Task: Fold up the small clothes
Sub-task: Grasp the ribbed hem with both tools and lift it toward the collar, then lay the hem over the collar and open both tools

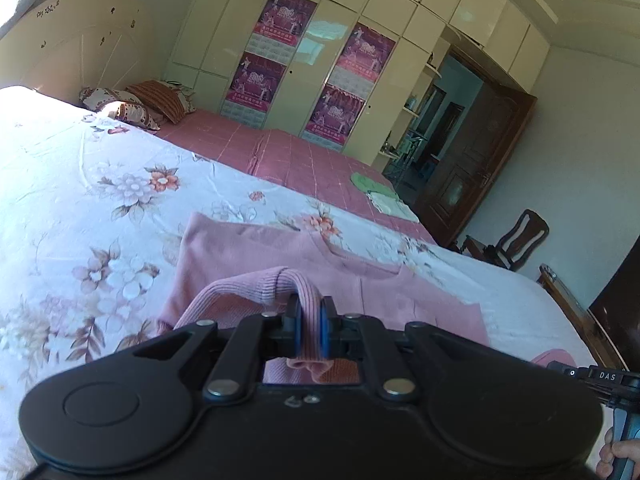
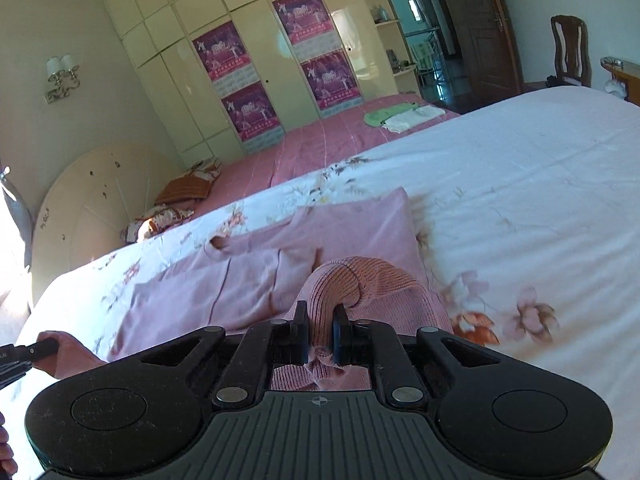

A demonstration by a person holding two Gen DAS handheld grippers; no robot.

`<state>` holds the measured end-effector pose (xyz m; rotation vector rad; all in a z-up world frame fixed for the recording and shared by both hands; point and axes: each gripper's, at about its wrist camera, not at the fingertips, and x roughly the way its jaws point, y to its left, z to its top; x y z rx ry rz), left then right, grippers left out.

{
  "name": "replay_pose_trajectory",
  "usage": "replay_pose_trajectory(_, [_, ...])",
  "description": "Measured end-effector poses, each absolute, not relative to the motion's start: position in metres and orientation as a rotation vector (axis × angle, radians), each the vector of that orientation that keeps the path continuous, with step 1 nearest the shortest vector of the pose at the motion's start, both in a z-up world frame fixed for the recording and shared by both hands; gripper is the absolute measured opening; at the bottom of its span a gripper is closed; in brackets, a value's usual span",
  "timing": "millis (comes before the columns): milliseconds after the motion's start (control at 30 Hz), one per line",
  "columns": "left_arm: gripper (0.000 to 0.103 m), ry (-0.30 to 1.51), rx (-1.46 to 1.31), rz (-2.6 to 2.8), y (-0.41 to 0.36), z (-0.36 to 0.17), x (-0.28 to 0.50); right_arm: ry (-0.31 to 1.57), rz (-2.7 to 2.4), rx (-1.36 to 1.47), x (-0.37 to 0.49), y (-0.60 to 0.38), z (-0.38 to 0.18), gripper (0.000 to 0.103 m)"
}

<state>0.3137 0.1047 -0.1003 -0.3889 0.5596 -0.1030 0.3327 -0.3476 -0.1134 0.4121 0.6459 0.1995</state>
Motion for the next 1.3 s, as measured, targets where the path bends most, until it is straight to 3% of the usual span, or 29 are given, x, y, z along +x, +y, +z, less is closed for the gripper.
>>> replay_pose_trajectory(367, [0.008, 0.593, -0.435, 0.012, 0.112, -0.125, 0.45, 0.702, 0.196, 0.496, 0.487, -0.36, -0.149, 0.01])
replay_pose_trajectory(600, [0.009, 0.7, -0.353, 0.062, 0.109, -0.16, 0.501, 0.782, 0.156, 0.507, 0.538, -0.36, -0.181, 0.01])
replay_pose_trajectory(700, [0.024, 0.731, -0.287, 0.06, 0.106, -0.166, 0.508, 0.804, 0.143, 0.502, 0.543, -0.363, -0.187, 0.011])
replay_pose_trajectory(767, [0.049, 0.726, -0.242, 0.056, 0.106, -0.166, 0.506, 0.803, 0.145, 0.479, 0.544, -0.363, -0.186, 0.024])
replay_pose_trajectory(800, [0.079, 0.717, -0.228, 0.06, 0.107, -0.165, 0.504, 0.786, 0.137, 0.465, 0.543, -0.364, -0.183, 0.048])
replay_pose_trajectory(833, [0.092, 0.696, -0.214, 0.07, 0.109, -0.162, 0.499, 0.762, 0.13, 0.449, 0.541, -0.364, -0.178, 0.076])
replay_pose_trajectory(867, [0.092, 0.675, -0.203, 0.062, 0.11, -0.16, 0.494, 0.738, 0.127, 0.429, 0.541, -0.364, -0.174, 0.083])
replay_pose_trajectory(1000, [0.087, 0.699, -0.151, 0.002, 0.115, -0.159, 0.489, 0.729, 0.158, 0.359, 0.545, -0.359, -0.165, 0.084])
replay_pose_trajectory(1300, [0.088, 0.699, 0.012, -0.04, 0.112, -0.162, 0.504, 0.779, 0.191, 0.137, 0.558, -0.333, -0.185, 0.083])
